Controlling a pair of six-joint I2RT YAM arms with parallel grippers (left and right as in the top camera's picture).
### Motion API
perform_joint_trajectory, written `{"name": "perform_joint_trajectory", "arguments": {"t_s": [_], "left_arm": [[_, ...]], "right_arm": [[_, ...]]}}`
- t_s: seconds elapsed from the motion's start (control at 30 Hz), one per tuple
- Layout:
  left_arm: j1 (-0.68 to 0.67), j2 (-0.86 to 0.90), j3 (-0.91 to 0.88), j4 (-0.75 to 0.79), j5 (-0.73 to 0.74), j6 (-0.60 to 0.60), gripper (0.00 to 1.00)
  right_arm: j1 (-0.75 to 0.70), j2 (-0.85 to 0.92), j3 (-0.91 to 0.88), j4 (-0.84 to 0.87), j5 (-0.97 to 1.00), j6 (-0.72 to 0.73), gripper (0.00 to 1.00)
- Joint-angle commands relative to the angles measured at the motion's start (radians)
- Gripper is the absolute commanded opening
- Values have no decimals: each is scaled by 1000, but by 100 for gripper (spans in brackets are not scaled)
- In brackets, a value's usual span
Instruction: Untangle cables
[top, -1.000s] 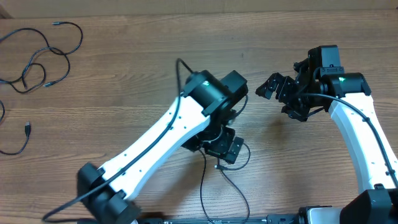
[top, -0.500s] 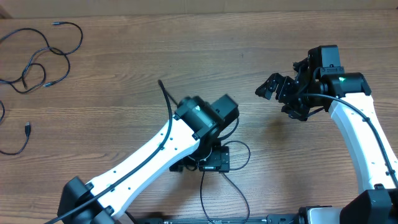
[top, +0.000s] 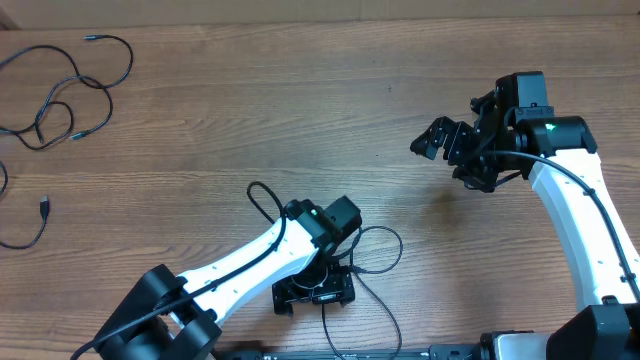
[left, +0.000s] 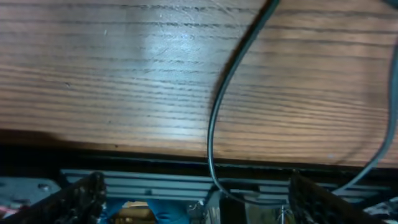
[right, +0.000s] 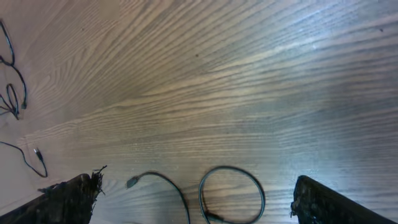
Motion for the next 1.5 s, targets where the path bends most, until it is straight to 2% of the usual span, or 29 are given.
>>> {"name": "perform_joint_trajectory", "arguments": {"t_s": [0.0,0.07,0.4,0.47,0.77,1.0,1.27,1.37,1.4,1.47], "left_arm": [[-15,1,-32,34,25,-15,87],[-32,1,-45,64,40,-18,83],[-107,1,-135,160,50,-82,83],[-115,2,-150,171,53,-90,77],[-141,3,-173,214,56,-95,63],[-145,3,-227,278,81,-104,56],[-145,3,-247,311,88,-106,36],[-145,3,-246,311,89,-105,16],[-144,3,-246,311,91,-102,4],[-143,3,-241,311,100,-102,4]], "right_arm": [[-4,-5,29,8,-6,-12,100],[-4,-5,29,9,-6,-12,100],[-4,-5,29,8,-6,-12,100],[-4,-5,29,8,-6,-12,100],[-4,-5,29,7,-6,-12,100],[-4,-5,29,7,-6,-12,100],[-4,-5,29,8,-6,-12,100],[-4,-5,29,8,-6,-11,100],[-4,-5,29,8,-6,-11,100],[-4,-5,29,8,-6,-11,100]]}}
